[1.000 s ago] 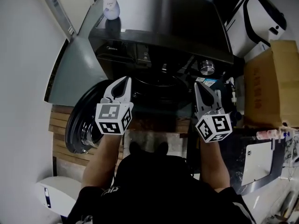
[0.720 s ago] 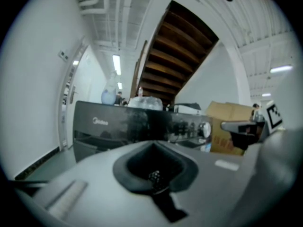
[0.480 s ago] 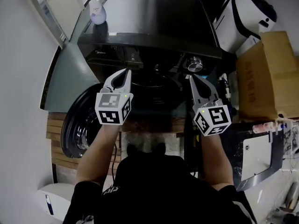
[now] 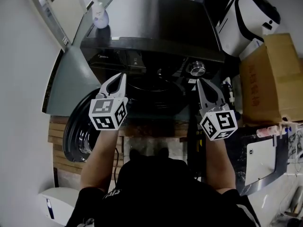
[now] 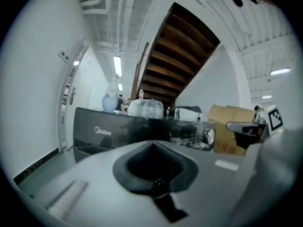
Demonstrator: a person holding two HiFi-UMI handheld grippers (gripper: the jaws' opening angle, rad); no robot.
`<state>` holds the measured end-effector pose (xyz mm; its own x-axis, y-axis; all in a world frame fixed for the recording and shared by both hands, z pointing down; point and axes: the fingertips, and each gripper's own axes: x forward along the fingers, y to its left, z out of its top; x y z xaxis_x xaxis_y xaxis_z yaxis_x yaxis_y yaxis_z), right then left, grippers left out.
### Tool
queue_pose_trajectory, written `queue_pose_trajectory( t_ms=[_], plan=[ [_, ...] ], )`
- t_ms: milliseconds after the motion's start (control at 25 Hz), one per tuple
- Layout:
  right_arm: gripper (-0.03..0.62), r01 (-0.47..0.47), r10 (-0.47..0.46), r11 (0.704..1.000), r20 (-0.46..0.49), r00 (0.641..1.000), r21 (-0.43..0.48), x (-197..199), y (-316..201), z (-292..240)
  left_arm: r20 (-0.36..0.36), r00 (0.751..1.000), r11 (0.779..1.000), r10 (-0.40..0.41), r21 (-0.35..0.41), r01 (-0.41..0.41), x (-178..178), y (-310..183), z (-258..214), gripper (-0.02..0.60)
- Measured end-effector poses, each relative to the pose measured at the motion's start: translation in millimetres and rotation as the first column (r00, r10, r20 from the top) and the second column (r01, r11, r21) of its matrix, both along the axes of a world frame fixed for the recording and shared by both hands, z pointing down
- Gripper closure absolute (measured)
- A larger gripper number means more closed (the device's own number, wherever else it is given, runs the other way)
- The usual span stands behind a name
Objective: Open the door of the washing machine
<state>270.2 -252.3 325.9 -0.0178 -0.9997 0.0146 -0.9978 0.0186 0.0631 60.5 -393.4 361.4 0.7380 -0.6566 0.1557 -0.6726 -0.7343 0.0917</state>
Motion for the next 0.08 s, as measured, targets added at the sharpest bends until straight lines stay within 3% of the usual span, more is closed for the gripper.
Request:
queue_pose_trajectory(
  t_ms=[80],
  plan=[
    [0.603, -0.006, 0.006, 1.000, 0.004, 1.000, -0.007, 3.1, 3.0, 2.6, 0.001, 1.000, 1.000, -0.017, -0.008, 0.017, -9.9, -3.2, 1.8, 0.575]
  ],
)
